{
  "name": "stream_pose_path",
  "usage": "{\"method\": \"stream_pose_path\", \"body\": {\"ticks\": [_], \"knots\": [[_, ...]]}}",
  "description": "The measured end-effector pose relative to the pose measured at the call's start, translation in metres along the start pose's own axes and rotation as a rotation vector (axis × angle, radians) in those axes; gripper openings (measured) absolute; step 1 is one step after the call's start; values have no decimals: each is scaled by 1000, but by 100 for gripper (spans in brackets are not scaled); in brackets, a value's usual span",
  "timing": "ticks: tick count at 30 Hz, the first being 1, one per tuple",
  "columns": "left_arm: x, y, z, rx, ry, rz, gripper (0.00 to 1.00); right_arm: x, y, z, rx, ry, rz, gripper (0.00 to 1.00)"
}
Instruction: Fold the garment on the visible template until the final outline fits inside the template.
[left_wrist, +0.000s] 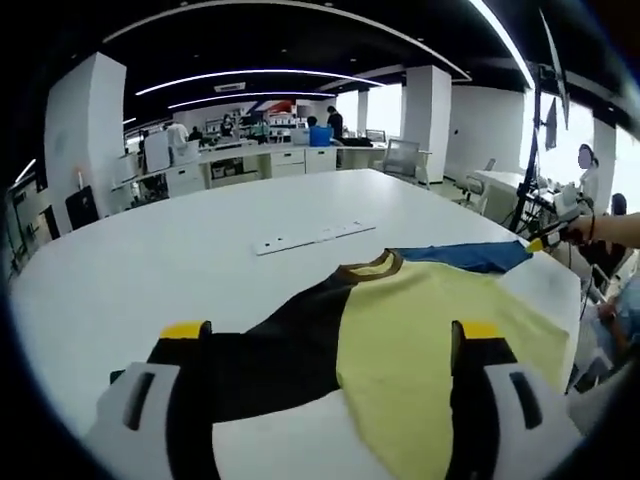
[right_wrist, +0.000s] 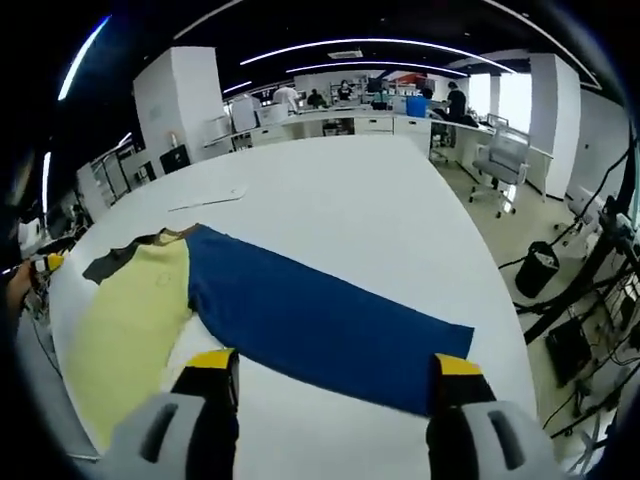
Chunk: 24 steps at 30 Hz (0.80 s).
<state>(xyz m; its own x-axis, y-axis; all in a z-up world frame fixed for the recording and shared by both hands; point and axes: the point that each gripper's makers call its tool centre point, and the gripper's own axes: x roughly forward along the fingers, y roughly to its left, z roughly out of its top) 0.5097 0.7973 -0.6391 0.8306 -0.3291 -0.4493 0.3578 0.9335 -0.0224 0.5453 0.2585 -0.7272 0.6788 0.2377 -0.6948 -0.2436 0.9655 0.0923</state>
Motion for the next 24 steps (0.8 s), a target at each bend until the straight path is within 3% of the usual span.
{"method": "stream_pose_path", "body": {"ticks": [4,8,11,18,22,24], "knots": [[-13,-9,1,-11,-14,-6,95,-1,-5,-7,18,22,-8,76],[-22,-12,-1,-6,-29,29,92,0,-12,-8,14,23,-23,73],[-27,-14,-5,-8,-22,32,91,2,-20,-8,-4,10,-46,70],[-40,-19,-7,-20,-27,44,90,7,-47,-21,7,60,-127,56],[-46,-25,-10,-22,-24,35,89,9,-50,-27,-4,87,-133,51],[-49,-28,-11,-29,-23,31,89,11,-50,-25,15,65,-130,48]]}}
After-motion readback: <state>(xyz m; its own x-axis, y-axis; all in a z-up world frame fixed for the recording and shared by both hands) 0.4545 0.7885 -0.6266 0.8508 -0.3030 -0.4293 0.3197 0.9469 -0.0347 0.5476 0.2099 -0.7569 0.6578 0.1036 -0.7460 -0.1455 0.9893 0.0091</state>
